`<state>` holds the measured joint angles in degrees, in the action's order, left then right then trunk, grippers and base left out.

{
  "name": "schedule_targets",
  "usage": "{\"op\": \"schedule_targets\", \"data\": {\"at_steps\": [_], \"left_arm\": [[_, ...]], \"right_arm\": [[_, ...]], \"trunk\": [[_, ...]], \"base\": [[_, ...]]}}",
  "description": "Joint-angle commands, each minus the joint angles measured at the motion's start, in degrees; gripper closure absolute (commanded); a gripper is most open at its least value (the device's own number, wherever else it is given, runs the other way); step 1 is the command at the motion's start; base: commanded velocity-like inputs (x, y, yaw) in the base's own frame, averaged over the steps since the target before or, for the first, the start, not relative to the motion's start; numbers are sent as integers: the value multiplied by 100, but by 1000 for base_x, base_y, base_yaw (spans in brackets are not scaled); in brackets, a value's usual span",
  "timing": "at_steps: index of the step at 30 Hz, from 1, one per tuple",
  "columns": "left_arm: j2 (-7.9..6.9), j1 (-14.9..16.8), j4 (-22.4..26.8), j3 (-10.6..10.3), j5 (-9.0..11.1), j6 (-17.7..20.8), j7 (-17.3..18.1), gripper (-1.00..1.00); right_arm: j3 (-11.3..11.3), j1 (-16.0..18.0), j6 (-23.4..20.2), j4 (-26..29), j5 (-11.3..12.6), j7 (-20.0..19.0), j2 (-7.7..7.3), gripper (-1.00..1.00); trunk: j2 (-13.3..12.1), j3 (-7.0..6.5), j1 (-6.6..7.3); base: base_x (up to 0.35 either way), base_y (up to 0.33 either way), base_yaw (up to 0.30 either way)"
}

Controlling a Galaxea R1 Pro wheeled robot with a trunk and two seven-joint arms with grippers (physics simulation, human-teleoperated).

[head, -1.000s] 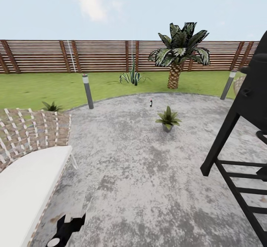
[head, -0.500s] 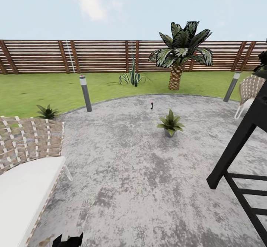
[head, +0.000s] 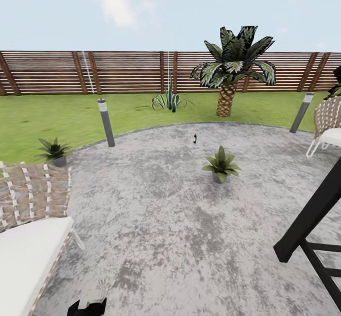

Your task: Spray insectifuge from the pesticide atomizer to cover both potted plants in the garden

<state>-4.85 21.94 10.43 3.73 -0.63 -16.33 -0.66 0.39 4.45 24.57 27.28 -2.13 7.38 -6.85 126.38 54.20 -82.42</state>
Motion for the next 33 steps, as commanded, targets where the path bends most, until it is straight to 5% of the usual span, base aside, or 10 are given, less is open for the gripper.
{"op": "schedule_targets", "data": {"at_steps": [1, 33], "left_arm": [[2, 3, -6, 31, -7, -19, 4, -100], [2, 3, -6, 31, 2, -19, -4, -100]], "right_arm": [[5, 3, 12, -4, -23, 28, 0, -100], [5, 3, 12, -13, -24, 32, -1, -100]], "trunk": [[2, 5, -3], [2, 5, -3]], "base": [[340, 0, 0], [340, 0, 0]]}}
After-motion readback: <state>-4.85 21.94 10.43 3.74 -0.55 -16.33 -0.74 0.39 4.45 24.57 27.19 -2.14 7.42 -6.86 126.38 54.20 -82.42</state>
